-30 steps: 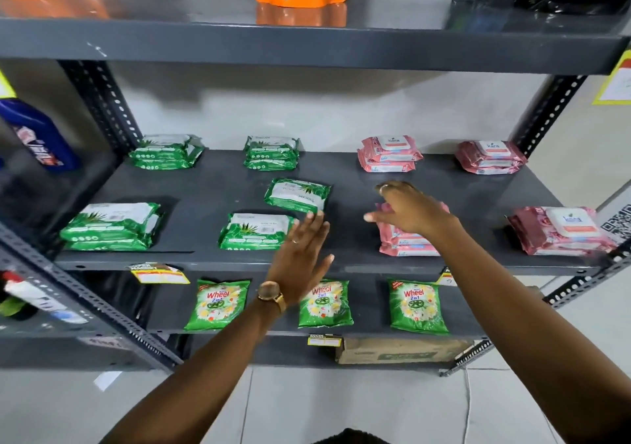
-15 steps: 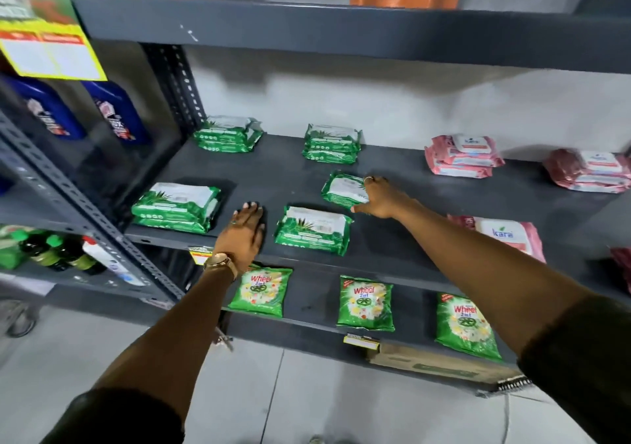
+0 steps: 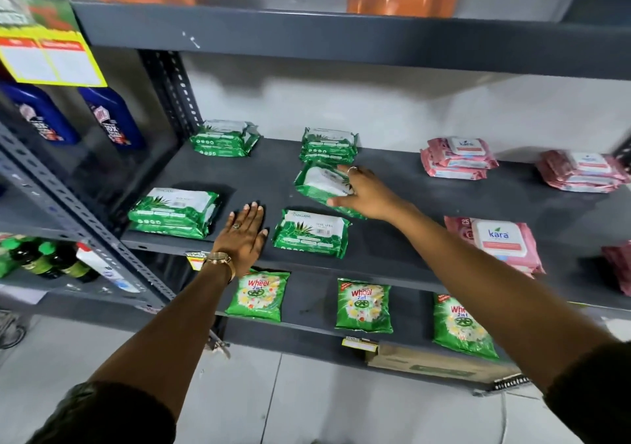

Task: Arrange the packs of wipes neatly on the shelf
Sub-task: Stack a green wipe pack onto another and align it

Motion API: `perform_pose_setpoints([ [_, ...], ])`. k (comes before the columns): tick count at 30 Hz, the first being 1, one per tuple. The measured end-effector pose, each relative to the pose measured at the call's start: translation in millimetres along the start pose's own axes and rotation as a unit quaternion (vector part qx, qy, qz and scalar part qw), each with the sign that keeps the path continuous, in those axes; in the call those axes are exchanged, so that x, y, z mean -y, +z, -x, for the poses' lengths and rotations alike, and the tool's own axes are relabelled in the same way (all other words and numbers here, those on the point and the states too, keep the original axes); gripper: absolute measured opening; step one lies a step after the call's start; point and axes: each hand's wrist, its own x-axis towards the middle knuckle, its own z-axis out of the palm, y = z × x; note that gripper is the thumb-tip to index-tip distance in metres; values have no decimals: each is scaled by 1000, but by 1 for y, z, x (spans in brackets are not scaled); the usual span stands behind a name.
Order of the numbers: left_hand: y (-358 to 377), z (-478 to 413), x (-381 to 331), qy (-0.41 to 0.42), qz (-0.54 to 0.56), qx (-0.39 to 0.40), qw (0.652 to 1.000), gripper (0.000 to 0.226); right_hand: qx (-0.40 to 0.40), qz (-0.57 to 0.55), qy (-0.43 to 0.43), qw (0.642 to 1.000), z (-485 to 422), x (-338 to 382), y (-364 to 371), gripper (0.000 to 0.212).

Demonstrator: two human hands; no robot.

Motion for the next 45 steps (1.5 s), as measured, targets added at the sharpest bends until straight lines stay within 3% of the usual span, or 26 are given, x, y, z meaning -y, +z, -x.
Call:
perform_pose_setpoints([
  [8,-5,1,-4,-8,-9,10,1000,64,78,109,-55,989,31,31,37,86],
  [12,-5,1,-5,-5,-3,5,1000,68,80,74,-49,993,24,37,29,90],
  [16,-5,1,-5,-9,-2,2,1000,62,59,71,-26,995,15,44,22,83],
  [20,-6,1,-7,-13,5,0,1000,56,-23,163,41,985,14,62,28,71],
  [24,-7,2,-6,-15,3,2,1000,60,-57,214,87,971,17,79,30,57],
  [26,-6,1,-5,-16,3,5,1000,58,-66,255,50,963,15,76,26,33],
  [29,-6,1,-5,-14,5,2,1000,66,14,320,-78,944,12,61,17,79],
  [31,-6,1,-5,-12,9,0,1000,69,42,380,-195,903,11,52,15,87],
  [34,-5,1,-5,-12,10,1,1000,69,56,387,-264,882,8,45,18,84],
  [41,-6,2,-7,-11,5,-2,1000,69,123,286,-146,939,6,45,14,76],
  [45,-6,3,-7,-13,5,-6,1000,69,100,233,-101,962,12,44,23,76],
])
